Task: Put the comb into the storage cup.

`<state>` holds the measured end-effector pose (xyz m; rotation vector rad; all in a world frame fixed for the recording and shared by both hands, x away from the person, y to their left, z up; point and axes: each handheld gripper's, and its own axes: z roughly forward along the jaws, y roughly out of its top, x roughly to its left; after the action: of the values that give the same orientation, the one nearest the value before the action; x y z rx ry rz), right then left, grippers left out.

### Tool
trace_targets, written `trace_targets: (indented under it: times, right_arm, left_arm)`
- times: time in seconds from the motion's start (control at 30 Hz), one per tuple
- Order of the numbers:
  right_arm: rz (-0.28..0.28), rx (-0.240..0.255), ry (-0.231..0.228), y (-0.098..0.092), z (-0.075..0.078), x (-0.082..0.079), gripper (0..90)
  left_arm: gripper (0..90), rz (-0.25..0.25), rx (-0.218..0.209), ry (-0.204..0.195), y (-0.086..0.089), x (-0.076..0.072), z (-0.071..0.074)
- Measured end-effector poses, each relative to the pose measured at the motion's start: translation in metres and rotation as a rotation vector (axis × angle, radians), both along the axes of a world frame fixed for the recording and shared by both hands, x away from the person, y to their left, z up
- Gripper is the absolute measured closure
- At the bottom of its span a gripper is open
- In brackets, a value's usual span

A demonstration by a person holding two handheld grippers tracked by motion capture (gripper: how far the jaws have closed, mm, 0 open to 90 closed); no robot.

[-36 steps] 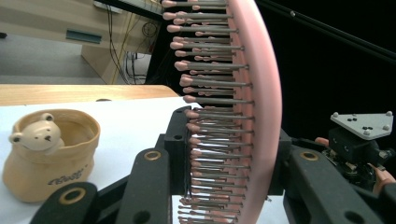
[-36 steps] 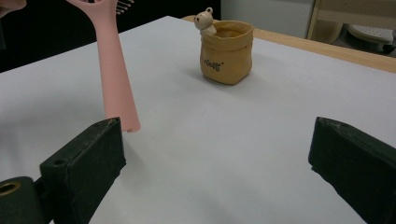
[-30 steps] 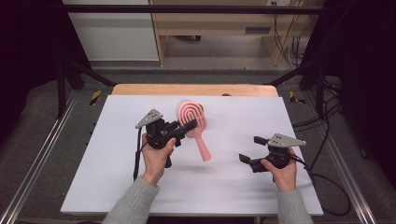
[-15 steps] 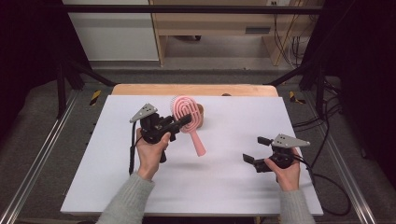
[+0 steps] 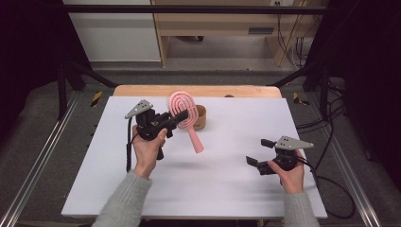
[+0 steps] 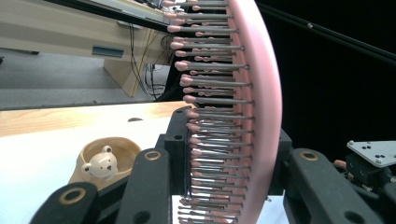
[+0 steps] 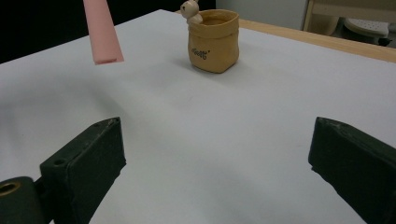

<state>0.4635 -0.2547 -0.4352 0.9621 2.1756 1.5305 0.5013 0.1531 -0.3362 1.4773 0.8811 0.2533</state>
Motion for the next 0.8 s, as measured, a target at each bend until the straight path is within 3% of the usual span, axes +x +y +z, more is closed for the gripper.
trace_targets:
  times: [0.8]
  right_arm:
    - [0.000,-0.002,0.000,0.000,0.000,0.000,4.3]
  left_arm:
    - [63.6,0.036,0.016,-0.027,0.001,0.019,0.014]
